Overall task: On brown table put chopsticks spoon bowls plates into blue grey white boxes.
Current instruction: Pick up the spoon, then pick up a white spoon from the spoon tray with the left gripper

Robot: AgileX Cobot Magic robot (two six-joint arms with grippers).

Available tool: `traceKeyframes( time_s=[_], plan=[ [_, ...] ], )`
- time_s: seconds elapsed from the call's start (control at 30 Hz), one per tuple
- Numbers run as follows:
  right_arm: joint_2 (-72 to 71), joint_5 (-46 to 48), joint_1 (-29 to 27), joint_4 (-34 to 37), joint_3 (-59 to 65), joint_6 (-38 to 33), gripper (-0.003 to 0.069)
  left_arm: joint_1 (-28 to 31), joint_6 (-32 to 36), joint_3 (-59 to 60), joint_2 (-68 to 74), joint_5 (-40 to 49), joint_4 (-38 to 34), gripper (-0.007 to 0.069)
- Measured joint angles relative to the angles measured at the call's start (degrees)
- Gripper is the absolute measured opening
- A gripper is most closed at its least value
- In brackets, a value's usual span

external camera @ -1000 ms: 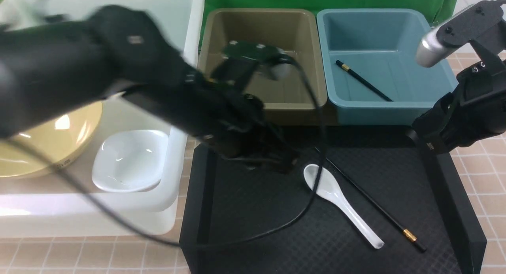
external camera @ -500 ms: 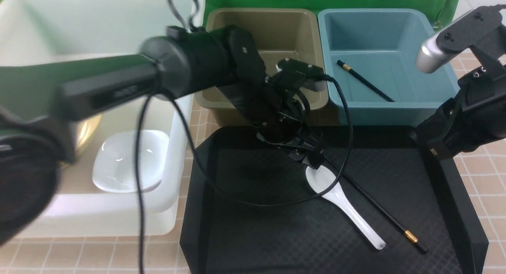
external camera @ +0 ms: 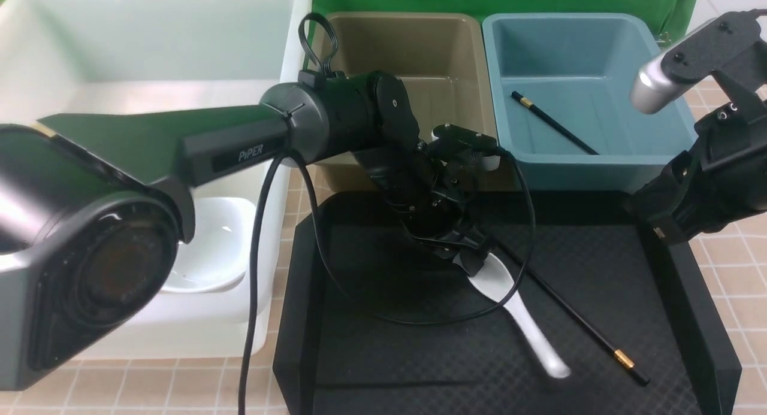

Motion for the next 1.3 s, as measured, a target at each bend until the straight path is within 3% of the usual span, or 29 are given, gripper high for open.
traceKeyframes(
  time_s=[0.03, 0.2, 0.53, 0.8, 0.97, 1.1, 1.2, 1.3],
  plan=[
    [0.0, 0.0, 0.0, 0.0, 0.0, 0.0, 0.0178, 0.0, 0.0, 0.0, 0.1, -0.1, -0.6, 0.0077],
    [0.0, 0.0, 0.0, 0.0, 0.0, 0.0, 0.0182, 0.0, 0.1, -0.3, 0.1, 2.3, -4.5, 0.0011],
    [0.0, 0.0, 0.0, 0.0, 0.0, -0.1, 0.0192, 0.4, 0.6, -4.1, -4.6, 8.0, -7.1, 0.0007],
    [0.0, 0.0, 0.0, 0.0, 0.0, -1.2, 0.0194, 7.0, -0.4, -9.8, -9.4, 8.3, -7.4, 0.0007],
    [0.0, -0.9, 0.0, 0.0, 0.0, -1.3, 0.0197, 14.1, -3.2, -12.5, -9.6, 0.5, -7.8, 0.0007],
    [0.0, -1.7, 0.0, 0.1, 0.0, -1.3, 0.0199, 16.6, -5.1, -12.5, -8.8, -6.2, -7.1, 0.0010],
    [0.1, -2.6, 0.0, 0.2, 0.0, -1.3, 0.0202, 17.0, -5.3, -12.5, -7.1, -9.0, -4.1, 0.0075],
    [0.7, -3.1, 0.0, 0.2, 0.0, -1.3, 0.0203, 17.0, -6.8, -12.5, -6.4, -9.1, -0.1, 0.0188]
  ],
)
